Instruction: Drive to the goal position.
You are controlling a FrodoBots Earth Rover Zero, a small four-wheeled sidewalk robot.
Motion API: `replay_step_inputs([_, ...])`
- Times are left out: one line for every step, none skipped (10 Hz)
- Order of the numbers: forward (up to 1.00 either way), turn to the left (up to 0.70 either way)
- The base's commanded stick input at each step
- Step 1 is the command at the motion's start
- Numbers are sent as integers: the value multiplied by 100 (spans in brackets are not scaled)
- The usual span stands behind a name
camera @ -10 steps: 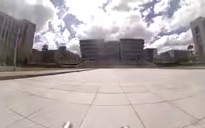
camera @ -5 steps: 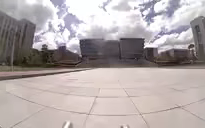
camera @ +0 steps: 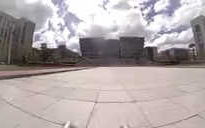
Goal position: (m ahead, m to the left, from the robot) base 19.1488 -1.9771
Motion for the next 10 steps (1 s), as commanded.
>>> replay_step_inputs([70, 0])
replay_step_inputs([70, 0])
replay_step_inputs([70, 0])
replay_step_inputs([70, 0])
replay_step_inputs([70, 0])
replay_step_inputs([70, 0])
replay_step_inputs([70, 0])
replay_step_inputs([70, 0])
replay_step_inputs([70, 0])
replay_step_inputs([70, 0])
